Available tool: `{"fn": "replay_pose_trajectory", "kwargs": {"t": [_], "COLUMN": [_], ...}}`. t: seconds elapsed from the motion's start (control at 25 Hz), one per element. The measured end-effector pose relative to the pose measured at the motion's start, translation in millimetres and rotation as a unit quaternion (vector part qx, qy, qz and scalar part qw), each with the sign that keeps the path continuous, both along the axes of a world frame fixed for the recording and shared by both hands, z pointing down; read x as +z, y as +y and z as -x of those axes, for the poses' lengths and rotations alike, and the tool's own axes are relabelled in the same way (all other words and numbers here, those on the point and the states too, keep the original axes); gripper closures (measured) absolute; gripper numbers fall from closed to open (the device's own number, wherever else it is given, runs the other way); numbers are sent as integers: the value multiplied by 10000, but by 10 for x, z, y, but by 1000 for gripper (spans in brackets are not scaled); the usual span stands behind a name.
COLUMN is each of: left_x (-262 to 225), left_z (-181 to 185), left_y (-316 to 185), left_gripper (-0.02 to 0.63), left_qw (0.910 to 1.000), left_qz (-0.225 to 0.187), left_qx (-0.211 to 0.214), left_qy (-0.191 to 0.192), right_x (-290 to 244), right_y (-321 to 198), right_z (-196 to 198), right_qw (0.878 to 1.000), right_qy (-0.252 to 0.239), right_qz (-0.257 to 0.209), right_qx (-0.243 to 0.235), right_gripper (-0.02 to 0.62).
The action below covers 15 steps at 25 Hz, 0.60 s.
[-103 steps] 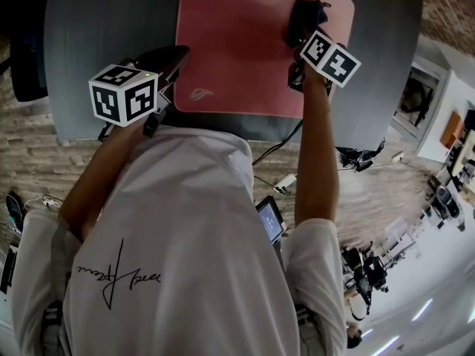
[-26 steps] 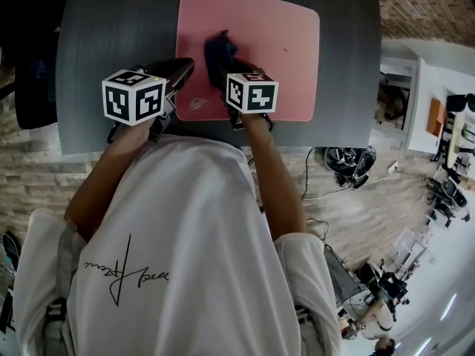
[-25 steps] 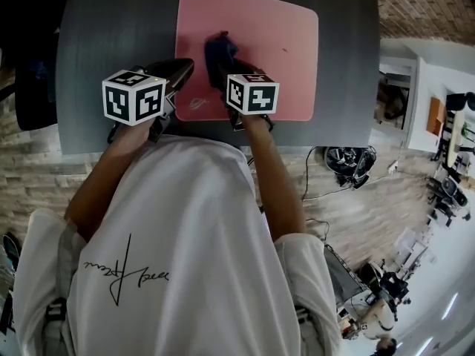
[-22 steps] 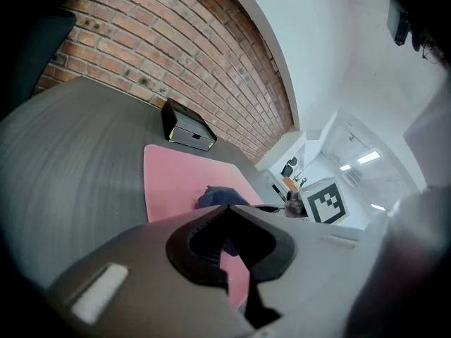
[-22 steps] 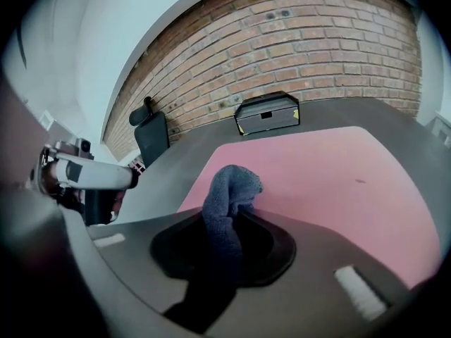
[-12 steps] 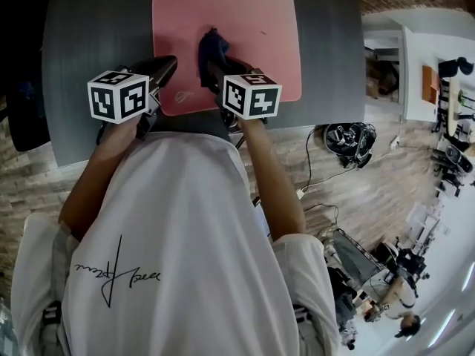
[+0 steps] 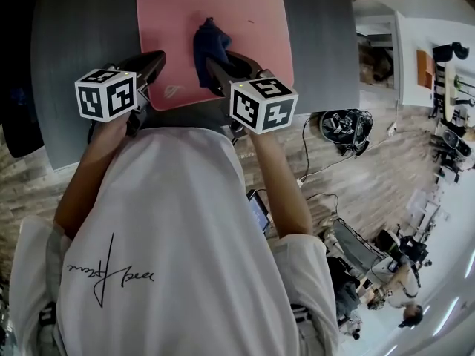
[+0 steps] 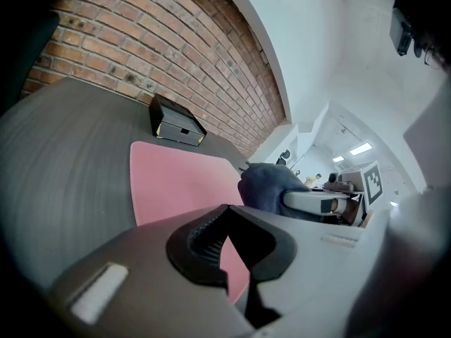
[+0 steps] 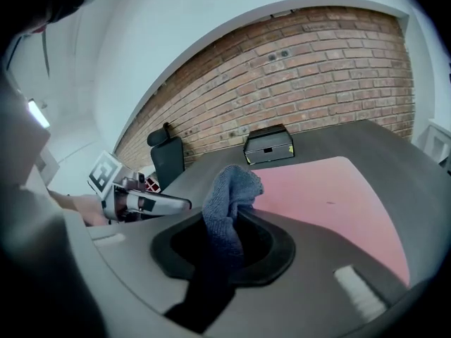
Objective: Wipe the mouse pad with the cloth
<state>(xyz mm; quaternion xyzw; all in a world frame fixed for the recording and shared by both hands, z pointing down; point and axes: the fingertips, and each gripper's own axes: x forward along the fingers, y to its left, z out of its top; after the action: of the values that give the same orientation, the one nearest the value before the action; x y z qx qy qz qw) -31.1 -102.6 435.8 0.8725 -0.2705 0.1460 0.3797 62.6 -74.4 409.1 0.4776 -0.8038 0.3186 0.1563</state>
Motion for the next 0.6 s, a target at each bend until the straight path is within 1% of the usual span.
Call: {"fn": "replay_pose_trajectory", "kwargs": {"t": [0.12, 0.24, 0.48, 0.6], "left_x": [-47, -69, 16, 0], "left_z": [13, 10, 68, 85], "left_y": [-7, 7, 112, 140], "left_gripper": [595, 594, 594, 595], "left_qw": [10000, 9999, 9998, 9997], "left_qz": [-52, -120, 12, -2], "left_qx": [-54, -17, 180, 238], "left_qy": [18, -4, -23, -16], "right_x": [-72, -110, -123, -188], "right_y": [51, 109, 323, 405], "right_z": [-15, -39, -110, -166], "right_qw": [10000, 9999, 9997, 9994], "right_qy": [-29, -98, -138, -171], "right_qz": [-65, -100, -154, -264], "right_qx": [-10, 5, 134, 157], "right_gripper": [518, 518, 522, 522]}}
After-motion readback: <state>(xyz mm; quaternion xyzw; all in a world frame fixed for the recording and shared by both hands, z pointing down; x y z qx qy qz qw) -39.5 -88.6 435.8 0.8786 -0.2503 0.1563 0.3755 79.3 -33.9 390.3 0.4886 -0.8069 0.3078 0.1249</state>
